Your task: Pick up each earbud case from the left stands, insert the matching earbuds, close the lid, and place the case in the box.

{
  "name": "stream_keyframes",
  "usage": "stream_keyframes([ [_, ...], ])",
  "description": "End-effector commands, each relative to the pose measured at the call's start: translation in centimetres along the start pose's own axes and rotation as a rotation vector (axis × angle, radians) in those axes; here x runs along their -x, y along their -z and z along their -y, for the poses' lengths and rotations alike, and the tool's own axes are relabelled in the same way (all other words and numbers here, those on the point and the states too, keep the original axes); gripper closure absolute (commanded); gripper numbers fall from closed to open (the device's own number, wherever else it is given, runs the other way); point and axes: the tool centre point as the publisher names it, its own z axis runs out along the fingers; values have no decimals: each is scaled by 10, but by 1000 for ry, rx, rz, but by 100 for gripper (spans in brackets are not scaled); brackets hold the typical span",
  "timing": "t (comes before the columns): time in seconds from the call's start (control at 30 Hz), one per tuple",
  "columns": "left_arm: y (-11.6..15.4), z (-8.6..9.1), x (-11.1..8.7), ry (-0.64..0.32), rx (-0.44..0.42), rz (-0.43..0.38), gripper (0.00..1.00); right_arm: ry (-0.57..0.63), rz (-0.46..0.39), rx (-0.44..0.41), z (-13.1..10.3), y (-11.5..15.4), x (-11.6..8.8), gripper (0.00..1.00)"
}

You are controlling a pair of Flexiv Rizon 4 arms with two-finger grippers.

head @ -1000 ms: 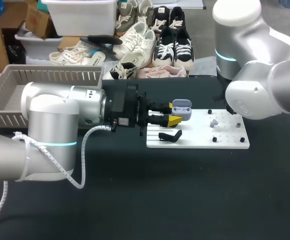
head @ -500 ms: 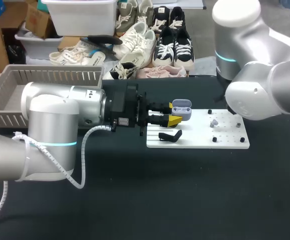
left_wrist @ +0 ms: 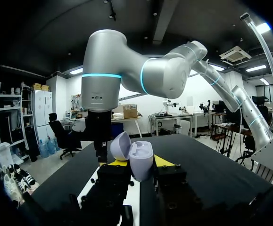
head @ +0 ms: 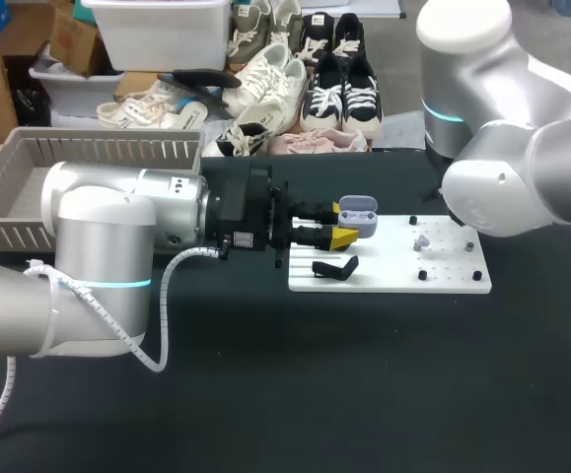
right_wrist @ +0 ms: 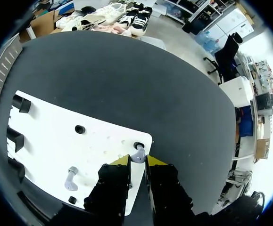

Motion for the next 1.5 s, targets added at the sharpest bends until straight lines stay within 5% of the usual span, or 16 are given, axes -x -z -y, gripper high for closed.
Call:
stream_keyframes([
  [0.03,-1,1,0,-1,6,0,100,-12,9,-4,1,7,-6,100],
  [0.57,-1,1,0,-1,6,0,100,-27,68,6,4,60,-34,100],
  [0.9,-1,1,0,-1,6,0,100,63,97,22,-28,108,-70,100],
  [1.2,-1,1,0,-1,6,0,100,45,54,69,-43,127,-100,100],
  [1.5,-1,1,0,-1,6,0,100,45,54,69,-43,127,-100,100],
])
